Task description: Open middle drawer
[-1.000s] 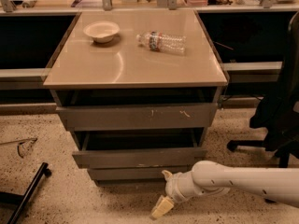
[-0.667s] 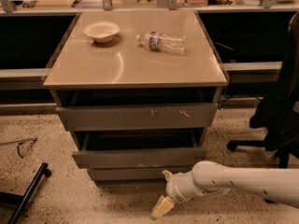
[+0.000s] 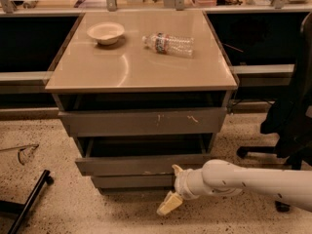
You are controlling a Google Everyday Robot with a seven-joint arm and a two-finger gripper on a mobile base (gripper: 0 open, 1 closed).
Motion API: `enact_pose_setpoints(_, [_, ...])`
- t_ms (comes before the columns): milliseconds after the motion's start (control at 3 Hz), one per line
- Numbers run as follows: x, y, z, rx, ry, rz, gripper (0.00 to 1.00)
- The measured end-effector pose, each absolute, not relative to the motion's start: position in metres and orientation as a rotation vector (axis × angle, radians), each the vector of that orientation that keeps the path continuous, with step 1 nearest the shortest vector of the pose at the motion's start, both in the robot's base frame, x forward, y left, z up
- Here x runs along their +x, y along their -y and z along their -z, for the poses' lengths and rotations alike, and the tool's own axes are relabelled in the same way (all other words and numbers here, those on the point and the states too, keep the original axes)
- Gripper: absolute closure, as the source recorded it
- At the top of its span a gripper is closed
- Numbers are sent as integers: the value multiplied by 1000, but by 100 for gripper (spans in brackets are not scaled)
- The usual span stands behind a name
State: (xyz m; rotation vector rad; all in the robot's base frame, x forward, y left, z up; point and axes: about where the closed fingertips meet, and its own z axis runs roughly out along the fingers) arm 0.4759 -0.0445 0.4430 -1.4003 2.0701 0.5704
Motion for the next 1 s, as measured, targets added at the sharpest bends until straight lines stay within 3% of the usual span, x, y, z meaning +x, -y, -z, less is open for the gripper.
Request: enact_pose_setpoints(1000, [543,49,-443,-1403,-2050,-422,0])
